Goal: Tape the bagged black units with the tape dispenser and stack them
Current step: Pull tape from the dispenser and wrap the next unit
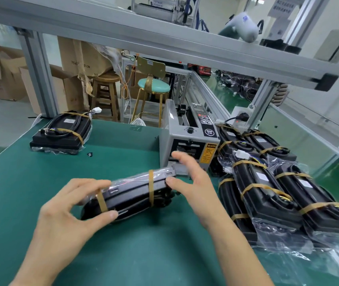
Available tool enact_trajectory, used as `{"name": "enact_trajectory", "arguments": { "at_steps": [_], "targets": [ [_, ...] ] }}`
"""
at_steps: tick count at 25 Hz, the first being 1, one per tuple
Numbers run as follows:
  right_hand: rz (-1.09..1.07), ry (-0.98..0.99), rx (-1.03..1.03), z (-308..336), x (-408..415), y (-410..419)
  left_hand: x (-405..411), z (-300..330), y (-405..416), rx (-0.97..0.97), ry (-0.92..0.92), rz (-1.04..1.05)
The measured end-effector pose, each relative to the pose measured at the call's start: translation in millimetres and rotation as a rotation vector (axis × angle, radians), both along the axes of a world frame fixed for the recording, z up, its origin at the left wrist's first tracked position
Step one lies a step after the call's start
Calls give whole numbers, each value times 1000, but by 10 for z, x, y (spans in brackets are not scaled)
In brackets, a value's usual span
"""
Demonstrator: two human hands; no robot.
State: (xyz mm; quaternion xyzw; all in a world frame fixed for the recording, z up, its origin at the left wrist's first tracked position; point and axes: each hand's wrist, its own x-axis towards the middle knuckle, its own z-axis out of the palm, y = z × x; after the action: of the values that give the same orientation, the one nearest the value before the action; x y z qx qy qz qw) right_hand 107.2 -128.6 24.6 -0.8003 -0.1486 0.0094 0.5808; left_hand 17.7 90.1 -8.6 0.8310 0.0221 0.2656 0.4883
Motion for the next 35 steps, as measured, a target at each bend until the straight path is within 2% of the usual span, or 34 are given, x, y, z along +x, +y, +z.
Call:
{"name": "enact_trajectory", "arguments": {
  "at_steps": [1, 2, 4, 6, 8, 11, 13, 14, 16, 18, 19, 20, 21, 23, 24, 26, 29, 35],
  "targets": [
    [92, 82, 66, -17, 53, -43, 5, 47, 20, 10, 21, -20],
    [142, 126, 132, -48, 101, -64, 9, 114, 14, 108, 20, -4],
    [144, 121, 210, -104, 163, -75, 74, 262, -115, 409, -27, 92],
    [131, 105, 249, -145, 205, -96, 205, 392, -347, 624, -46, 16],
    [148, 123, 257, -157, 223, -140, 337, 473, -596, 719, 31, -133],
    [157, 158, 245, -88, 252, -198, 448, 469, -655, 668, 133, -185],
    [140, 202, 200, -31, 323, -182, 437, 433, -590, 590, 138, -189],
    [123, 272, 176, -14, 374, -147, 418, 418, -579, 568, 116, -216],
    [137, 532, 155, -28, 453, -48, 401, 399, -579, 585, 91, -276],
    [153, 799, 200, -123, 460, 38, 417, 420, -568, 639, 123, -317],
    [114, 853, 233, -168, 444, 52, 433, 438, -551, 630, 151, -336],
    [21, 840, 263, -202, 427, 34, 452, 452, -528, 599, 161, -329],
    [-115, 748, 291, -242, 427, -19, 456, 460, -493, 567, 156, -274],
    [-385, 433, 292, -232, 435, -134, 464, 467, -436, 551, 129, -102],
    [-467, 303, 296, -213, 461, -178, 467, 460, -433, 574, 135, -52],
    [-536, 176, 309, -167, 529, -168, 460, 433, -498, 605, 187, -33],
    [-598, 149, 259, -117, 654, -59, 462, 377, -597, 642, 242, -38],
    [-714, 222, 234, -148, 847, 39, 449, 360, -615, 641, 227, -27]
  ]
}}
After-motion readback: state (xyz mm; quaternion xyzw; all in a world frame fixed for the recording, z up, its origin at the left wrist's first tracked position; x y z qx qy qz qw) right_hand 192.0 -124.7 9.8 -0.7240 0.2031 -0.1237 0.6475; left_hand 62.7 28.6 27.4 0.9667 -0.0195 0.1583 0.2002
